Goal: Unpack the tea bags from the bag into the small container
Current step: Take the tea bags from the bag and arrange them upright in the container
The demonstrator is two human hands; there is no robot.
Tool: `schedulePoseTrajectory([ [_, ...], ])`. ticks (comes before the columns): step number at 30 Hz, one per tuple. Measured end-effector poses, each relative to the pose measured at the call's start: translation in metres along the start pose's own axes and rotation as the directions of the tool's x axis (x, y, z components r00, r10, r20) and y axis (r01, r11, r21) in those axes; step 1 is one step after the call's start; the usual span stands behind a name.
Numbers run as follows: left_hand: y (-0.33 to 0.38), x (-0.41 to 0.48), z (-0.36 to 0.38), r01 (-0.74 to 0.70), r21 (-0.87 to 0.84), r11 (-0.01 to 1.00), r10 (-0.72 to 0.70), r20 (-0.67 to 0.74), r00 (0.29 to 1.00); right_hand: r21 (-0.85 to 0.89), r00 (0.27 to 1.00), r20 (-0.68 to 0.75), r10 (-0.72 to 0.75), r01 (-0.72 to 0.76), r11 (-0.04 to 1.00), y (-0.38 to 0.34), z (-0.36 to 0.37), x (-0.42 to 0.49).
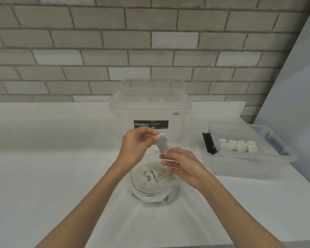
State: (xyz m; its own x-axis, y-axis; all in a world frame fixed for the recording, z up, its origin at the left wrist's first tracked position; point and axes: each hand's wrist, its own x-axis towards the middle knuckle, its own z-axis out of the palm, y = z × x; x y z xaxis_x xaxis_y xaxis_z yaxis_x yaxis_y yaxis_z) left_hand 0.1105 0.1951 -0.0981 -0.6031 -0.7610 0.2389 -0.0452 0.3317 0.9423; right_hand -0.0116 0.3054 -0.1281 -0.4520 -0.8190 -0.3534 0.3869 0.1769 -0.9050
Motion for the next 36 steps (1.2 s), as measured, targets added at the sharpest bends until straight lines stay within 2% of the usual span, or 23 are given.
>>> schedulePoseTrajectory([
  [2, 0.005, 0.004, -0.006, -0.079, 0.144, 0.986, 0.070, 0.066, 0.995, -0.257, 0.983, -0.052, -0.178, 0.159, 0.953, -0.003, -0.003, -0.002],
  [4, 0.010, 0.006, -0.009, -0.142, 0.237, 0.961, 0.110, 0.145, 0.983, -0.378, 0.951, -0.027, -0.309, 0.277, 0.883, -0.007, -0.004, -0.002],
  [8, 0.014, 0.004, -0.008, -0.230, 0.272, 0.934, 0.179, 0.201, 0.963, -0.414, 0.901, 0.051, -0.430, 0.411, 0.812, -0.009, -0.003, 0.000],
  [11, 0.012, 0.003, -0.003, -0.208, 0.263, 0.942, 0.163, 0.185, 0.969, -0.418, 0.880, 0.062, -0.471, 0.452, 0.788, -0.010, -0.002, 0.000],
  [14, 0.007, 0.003, 0.001, -0.167, 0.275, 0.947, 0.128, 0.156, 0.980, -0.476, 0.882, 0.100, -0.460, 0.449, 0.757, -0.010, -0.003, 0.000],
  [16, 0.002, 0.002, 0.002, -0.140, 0.291, 0.947, 0.104, 0.138, 0.985, -0.589, 0.898, 0.134, -0.419, 0.412, 0.695, -0.007, -0.006, 0.001],
  [18, -0.001, 0.000, 0.000, -0.119, 0.309, 0.944, 0.082, 0.130, 0.988, -0.736, 0.917, 0.201, -0.344, 0.373, 0.565, -0.001, -0.011, 0.002],
  [21, -0.005, -0.003, -0.003, -0.098, 0.322, 0.942, 0.061, 0.124, 0.990, -0.883, 0.930, 0.301, -0.211, 0.355, 0.306, 0.011, -0.017, 0.001],
  [24, -0.007, -0.005, -0.007, -0.079, 0.327, 0.942, 0.039, 0.126, 0.991, -0.912, 0.934, 0.328, -0.141, 0.352, 0.213, 0.019, -0.017, 0.002],
  [28, -0.009, -0.010, -0.011, -0.069, 0.329, 0.942, 0.022, 0.145, 0.989, -0.909, 0.931, 0.327, -0.164, 0.357, 0.214, 0.017, -0.015, 0.004],
  [31, -0.011, -0.013, -0.015, -0.048, 0.339, 0.940, 0.001, 0.139, 0.990, -0.901, 0.927, 0.293, -0.232, 0.349, 0.258, 0.005, -0.019, 0.003],
  [33, -0.012, -0.015, -0.020, -0.025, 0.355, 0.934, -0.021, 0.126, 0.992, -0.862, 0.930, 0.224, -0.291, 0.328, 0.386, -0.003, -0.022, 0.003],
  [36, -0.012, -0.018, -0.024, 0.000, 0.351, 0.936, -0.040, 0.107, 0.993, -0.617, 0.951, 0.031, -0.308, 0.260, 0.742, -0.010, -0.028, 0.001],
])
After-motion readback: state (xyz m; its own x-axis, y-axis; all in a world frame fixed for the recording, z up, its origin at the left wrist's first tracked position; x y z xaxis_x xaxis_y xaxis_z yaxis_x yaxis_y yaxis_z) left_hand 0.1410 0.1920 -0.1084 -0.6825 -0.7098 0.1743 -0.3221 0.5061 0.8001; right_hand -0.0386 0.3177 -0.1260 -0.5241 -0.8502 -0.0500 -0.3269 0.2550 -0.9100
